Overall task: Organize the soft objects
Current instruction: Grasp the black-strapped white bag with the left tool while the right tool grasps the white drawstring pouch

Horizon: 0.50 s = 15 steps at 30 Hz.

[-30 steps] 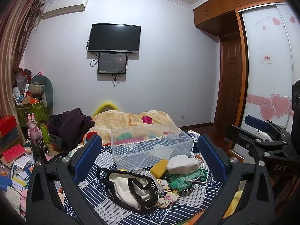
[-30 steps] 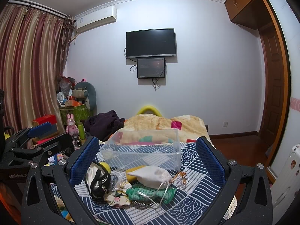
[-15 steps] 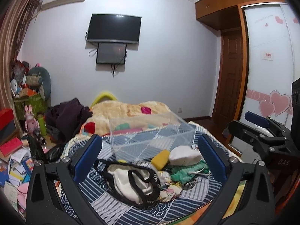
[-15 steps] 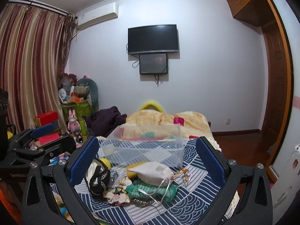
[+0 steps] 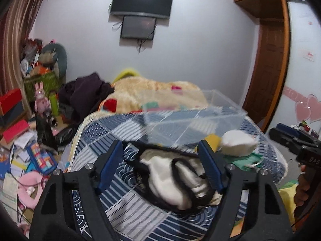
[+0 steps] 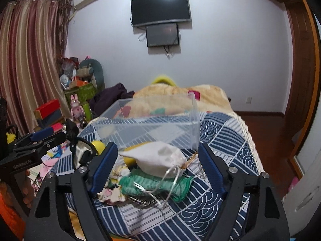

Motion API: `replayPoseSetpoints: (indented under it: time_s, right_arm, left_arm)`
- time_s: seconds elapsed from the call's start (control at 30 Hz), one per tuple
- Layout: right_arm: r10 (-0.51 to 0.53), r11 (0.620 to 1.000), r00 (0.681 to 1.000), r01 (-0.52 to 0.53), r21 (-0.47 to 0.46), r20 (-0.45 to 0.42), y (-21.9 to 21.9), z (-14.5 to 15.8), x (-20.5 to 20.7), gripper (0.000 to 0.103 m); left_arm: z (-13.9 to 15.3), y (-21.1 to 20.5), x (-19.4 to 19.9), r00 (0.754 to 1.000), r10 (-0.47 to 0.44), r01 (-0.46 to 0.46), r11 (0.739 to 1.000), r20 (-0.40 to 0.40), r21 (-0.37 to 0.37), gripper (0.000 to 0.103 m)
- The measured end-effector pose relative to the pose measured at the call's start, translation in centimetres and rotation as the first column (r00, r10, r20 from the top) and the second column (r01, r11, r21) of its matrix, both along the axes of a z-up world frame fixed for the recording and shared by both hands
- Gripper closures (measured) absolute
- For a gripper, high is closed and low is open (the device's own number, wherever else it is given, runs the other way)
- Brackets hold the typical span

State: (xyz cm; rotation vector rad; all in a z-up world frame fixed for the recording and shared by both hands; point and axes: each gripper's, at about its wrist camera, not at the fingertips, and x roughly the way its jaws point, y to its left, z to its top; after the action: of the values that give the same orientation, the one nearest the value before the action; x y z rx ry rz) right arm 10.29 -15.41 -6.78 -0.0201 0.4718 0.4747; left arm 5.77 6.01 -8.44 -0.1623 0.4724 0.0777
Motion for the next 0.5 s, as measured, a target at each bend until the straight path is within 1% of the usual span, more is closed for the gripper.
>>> replayPoseSetpoints:
  time_s: [0.07, 0.23, 0.3, 0.37, 0.4, 0.47, 0.5]
  right_arm:
    - [0.013, 1.0, 1.0, -0.013, -0.004, -0.023, 0.2, -0.3, 0.7, 0.028]
    - [0.025, 0.998, 0.998, -0.028, -0.051, -0.06, 1.4, -1.2, 2.4, 0.028]
    - [0.03, 0.997, 0.997, -0.035, -0.062, -0.077, 1.6, -1.6, 3.2, 0.028]
    - [0.029, 0.997, 0.994, -0.036, -0.074, -0.106, 1.9, -2.3, 4.4, 0.028]
    - [0.031, 0.996, 0.991, -0.041, -0.074, -0.127, 1.9, -2.7, 5.0, 0.028]
    - [0.036, 0.996, 0.985, -0.048, -0.069, -0.168, 2.0, -3.7, 6.0, 0.028]
    - [0.036, 0.997, 0.983, -0.049, -0.068, -0.181, 2.0, -4.0, 6.2, 0.03]
  left_arm:
    - [-1.1, 0.6, 0.6, 0.999, 0.009, -0.009, 1.0, -0.032, -0.009, 0.031]
    - [-3.6, 1.5, 2.0, 0.995, -0.011, 0.007, 0.999, -0.099, -0.042, 0.032]
    - [-4.4, 1.6, 2.6, 0.992, -0.028, 0.02, 0.998, -0.123, -0.065, 0.037]
    - [-5.2, 1.5, 3.2, 0.988, -0.053, 0.04, 0.995, -0.148, -0.09, 0.048]
    - [-5.4, 1.5, 3.3, 0.986, -0.062, 0.047, 0.994, -0.155, -0.098, 0.05]
    - [-5.7, 1.5, 3.4, 0.985, -0.068, 0.052, 0.993, -0.159, -0.106, 0.058]
    - [-5.8, 1.4, 3.4, 0.985, -0.073, 0.056, 0.992, -0.155, -0.111, 0.06]
